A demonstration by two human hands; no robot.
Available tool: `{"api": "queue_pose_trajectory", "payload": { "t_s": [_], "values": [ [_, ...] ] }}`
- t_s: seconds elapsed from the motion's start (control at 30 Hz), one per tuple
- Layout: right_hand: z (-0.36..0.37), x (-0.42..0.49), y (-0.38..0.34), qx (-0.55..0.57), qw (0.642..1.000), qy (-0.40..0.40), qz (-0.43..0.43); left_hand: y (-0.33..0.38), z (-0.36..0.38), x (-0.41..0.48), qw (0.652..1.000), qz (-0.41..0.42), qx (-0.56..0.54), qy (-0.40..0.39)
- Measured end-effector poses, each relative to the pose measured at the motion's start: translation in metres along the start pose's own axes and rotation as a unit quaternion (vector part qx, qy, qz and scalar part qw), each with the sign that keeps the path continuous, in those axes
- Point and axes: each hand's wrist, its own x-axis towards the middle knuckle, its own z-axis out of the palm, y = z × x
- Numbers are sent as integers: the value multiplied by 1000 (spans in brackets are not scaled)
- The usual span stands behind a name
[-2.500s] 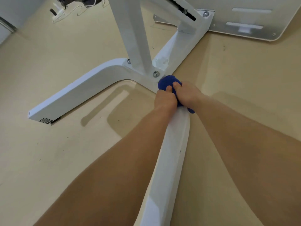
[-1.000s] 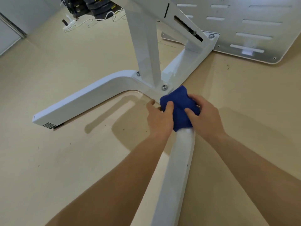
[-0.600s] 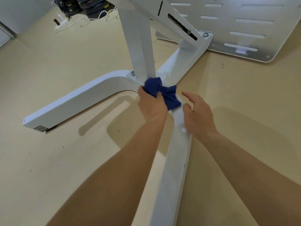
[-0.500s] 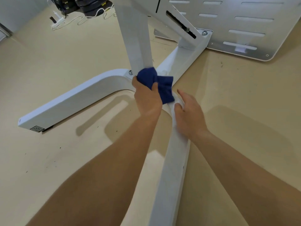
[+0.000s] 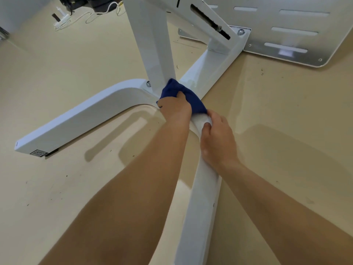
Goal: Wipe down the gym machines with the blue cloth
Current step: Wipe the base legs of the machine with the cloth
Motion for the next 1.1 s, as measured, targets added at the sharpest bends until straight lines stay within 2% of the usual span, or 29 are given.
{"api": "queue_pose_trajectory", "payload": {
  "t_s": [0.07,0.13,0.17,0.3,0.37,0.4,0.5,0.53,0.67,0.73,0.8,0.93,1.03,1.1],
  "values": [
    [-1,-1,0,-4,1000,2,0,-10,-7,-22,997,45,-60,9],
    [-2,-2,-1,-6,1000,5,-3,-27,-10,-34,996,90,-18,-1],
    [-3,-3,-1,-7,1000,6,-5,-34,-9,-37,994,92,-64,-4],
    [-6,-6,-2,-6,1000,-2,-3,-40,-33,-32,976,19,-207,-61],
    [-7,-5,-8,-66,998,-4,2,-43,-51,-19,960,-31,-267,-78],
    [-6,-1,-12,-103,995,1,6,-47,-57,-9,963,-55,-257,-59],
    [2,8,-24,-182,983,28,-4,-56,-63,21,988,-1,-135,77],
    [5,9,-24,-199,980,29,-14,-51,-62,29,987,-9,-142,78],
    [8,10,-22,-213,976,10,-38,-16,-61,59,945,-114,-302,-49],
    [7,11,-22,-214,976,17,-39,-7,-60,69,953,-115,-272,-61],
    [8,11,-22,-218,975,21,-41,-6,-61,69,973,-84,-214,-26],
    [6,12,-21,-224,973,13,-58,-30,-42,61,976,-89,-198,-26],
    [7,10,-22,-230,965,59,-115,-55,-24,16,979,-93,-154,-96],
    [7,9,-22,-218,968,53,-109,-64,-19,-18,980,-74,-118,-141]
  ]
}}
